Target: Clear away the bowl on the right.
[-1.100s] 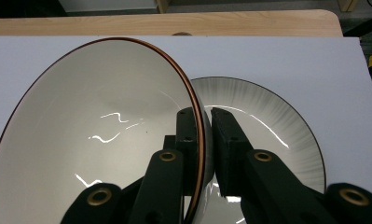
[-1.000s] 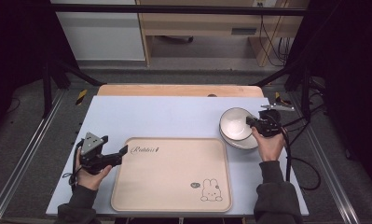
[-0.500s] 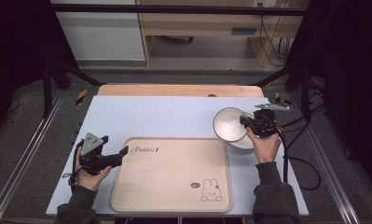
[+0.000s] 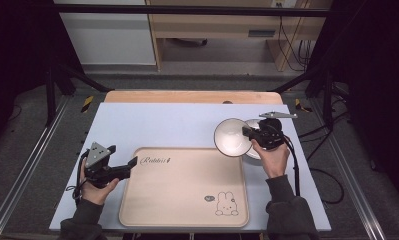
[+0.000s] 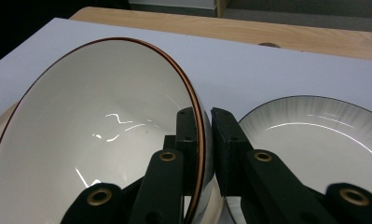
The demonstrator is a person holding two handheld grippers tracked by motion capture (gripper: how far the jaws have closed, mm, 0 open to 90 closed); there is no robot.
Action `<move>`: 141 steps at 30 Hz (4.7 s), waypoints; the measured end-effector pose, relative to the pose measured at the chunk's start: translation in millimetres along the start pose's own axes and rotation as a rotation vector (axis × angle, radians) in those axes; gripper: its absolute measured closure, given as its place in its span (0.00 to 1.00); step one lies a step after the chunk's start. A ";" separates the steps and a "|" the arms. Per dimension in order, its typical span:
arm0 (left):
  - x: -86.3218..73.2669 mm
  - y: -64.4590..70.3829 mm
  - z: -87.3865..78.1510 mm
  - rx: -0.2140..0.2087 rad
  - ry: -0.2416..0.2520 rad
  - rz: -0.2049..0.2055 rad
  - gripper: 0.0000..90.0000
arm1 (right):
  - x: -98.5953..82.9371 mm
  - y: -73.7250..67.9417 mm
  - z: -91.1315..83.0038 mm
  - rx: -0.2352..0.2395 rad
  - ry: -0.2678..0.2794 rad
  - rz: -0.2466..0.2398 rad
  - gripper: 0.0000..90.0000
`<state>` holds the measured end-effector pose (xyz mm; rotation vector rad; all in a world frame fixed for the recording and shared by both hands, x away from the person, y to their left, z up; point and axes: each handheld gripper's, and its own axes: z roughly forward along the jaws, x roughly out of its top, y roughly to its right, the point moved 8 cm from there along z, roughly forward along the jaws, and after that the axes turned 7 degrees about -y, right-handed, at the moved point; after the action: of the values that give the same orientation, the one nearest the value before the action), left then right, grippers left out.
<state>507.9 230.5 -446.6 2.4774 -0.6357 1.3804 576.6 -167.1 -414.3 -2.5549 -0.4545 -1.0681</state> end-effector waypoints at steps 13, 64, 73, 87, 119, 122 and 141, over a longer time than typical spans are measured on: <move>0.9 0.2 -2.0 0.000 0.003 0.002 0.14 | -1.8 -27.9 2.5 0.072 -0.021 -0.044 0.91; 0.9 0.2 -2.5 0.001 0.002 -0.002 0.15 | -39.6 -110.2 31.9 0.246 -0.164 -0.159 0.91; 0.9 1.2 -2.4 0.000 0.001 0.002 0.15 | -48.9 -121.1 32.9 0.266 -0.188 -0.177 0.91; 0.8 1.7 -2.6 -0.003 0.000 0.002 0.15 | -69.8 -137.2 49.0 0.270 -0.256 -0.201 0.91; 0.0 1.6 -1.4 -0.002 -0.004 0.003 0.15 | -86.5 -140.0 70.8 0.264 -0.328 -0.187 0.91; 0.0 1.4 -1.5 -0.002 -0.004 0.003 0.15 | -87.0 -139.4 70.9 0.265 -0.335 -0.182 0.91; -1.4 2.3 0.6 -0.004 -0.012 0.003 0.15 | -90.1 -135.5 77.6 0.251 -0.334 -0.189 0.91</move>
<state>506.6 228.6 -448.1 2.4847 -0.6443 1.3655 508.8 -28.0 -506.9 -2.5009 -0.8720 -0.5906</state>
